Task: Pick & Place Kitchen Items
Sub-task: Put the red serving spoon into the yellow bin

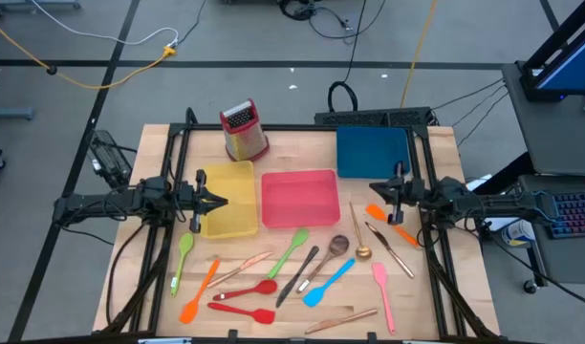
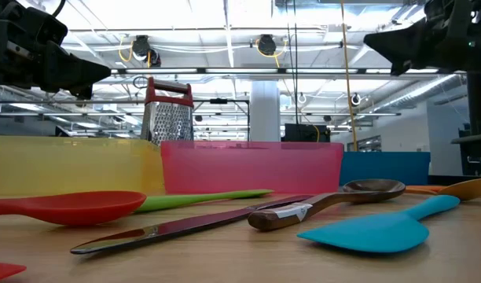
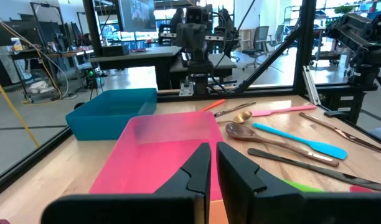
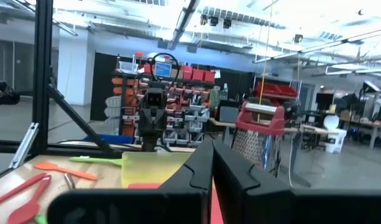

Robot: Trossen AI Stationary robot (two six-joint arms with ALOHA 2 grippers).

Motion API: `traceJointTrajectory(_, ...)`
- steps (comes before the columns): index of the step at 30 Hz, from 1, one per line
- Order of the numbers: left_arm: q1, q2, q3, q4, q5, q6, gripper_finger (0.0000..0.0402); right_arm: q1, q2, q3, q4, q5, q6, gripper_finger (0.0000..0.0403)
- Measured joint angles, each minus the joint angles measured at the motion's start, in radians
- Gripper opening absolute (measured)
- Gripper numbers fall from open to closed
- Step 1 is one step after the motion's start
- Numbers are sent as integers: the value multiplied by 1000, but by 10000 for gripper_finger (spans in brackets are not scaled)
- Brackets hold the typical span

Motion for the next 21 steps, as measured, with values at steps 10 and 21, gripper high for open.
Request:
traceJointTrajectory(10,0,0,0,0,0,0,33,0,0,0,108,0,-73,4)
traceJointTrajectory(21,0,0,0,0,0,0,33,0,28,0,76,0,-17,45)
